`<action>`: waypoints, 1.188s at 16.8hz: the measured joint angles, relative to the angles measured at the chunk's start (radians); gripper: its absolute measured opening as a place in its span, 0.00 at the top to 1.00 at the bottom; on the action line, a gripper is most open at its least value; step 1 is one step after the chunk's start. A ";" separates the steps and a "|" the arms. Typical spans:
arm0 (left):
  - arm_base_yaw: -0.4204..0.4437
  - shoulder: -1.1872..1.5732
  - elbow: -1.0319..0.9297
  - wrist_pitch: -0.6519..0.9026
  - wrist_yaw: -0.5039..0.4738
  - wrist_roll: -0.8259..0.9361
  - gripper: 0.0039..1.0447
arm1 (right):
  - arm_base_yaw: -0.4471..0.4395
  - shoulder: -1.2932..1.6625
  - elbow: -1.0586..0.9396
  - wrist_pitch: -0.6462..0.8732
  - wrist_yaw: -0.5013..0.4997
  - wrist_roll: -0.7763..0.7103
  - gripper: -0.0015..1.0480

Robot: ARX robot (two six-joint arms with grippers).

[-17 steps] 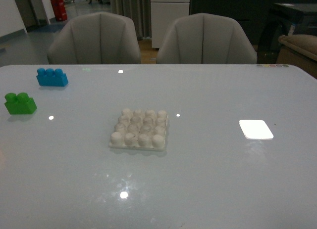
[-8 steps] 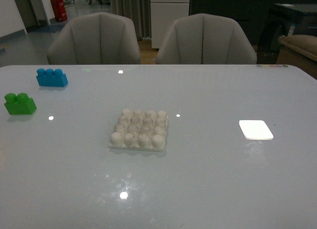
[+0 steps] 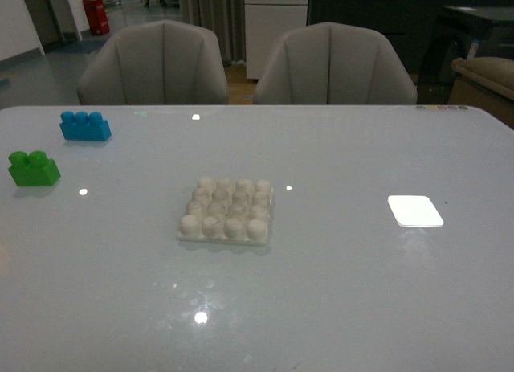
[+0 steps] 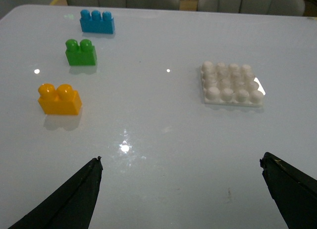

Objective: Insert yellow block into base center

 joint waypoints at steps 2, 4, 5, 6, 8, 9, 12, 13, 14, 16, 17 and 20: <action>-0.014 0.158 0.028 0.138 0.000 -0.016 0.06 | 0.000 0.000 0.000 -0.001 0.000 0.000 0.06; 0.005 0.361 0.076 0.332 0.028 -0.017 0.06 | 0.000 0.000 0.000 0.000 0.000 0.000 0.06; 0.047 0.494 0.107 0.440 0.055 -0.003 0.06 | 0.000 0.000 0.000 0.000 0.000 0.000 0.06; 0.099 0.655 0.159 0.553 0.091 0.015 0.06 | 0.000 0.000 0.000 0.000 0.000 0.000 0.06; 0.181 0.973 0.306 0.726 0.146 0.085 0.06 | 0.000 0.000 0.000 0.000 0.000 0.000 0.06; 0.222 1.122 0.390 0.760 0.166 0.111 0.06 | 0.000 0.000 0.000 0.000 0.000 0.000 0.06; 0.313 1.486 0.589 0.715 0.178 0.170 0.06 | 0.000 0.000 0.000 0.000 0.000 0.000 0.06; 0.332 1.553 0.628 0.692 0.190 0.187 0.06 | 0.000 0.000 0.000 0.000 0.000 0.000 0.06; 0.353 1.604 0.666 0.670 0.198 0.188 0.06 | 0.000 0.000 0.000 0.000 0.000 0.000 0.06; 0.382 1.680 0.760 0.622 0.212 0.181 0.06 | 0.000 0.000 0.000 0.000 0.000 0.000 0.06; 0.394 1.708 0.782 0.619 0.220 0.180 0.06 | 0.000 0.000 0.000 0.000 0.000 0.000 0.06; 0.424 1.768 0.814 0.649 0.250 0.187 0.06 | 0.000 0.000 0.000 0.000 0.000 0.000 0.06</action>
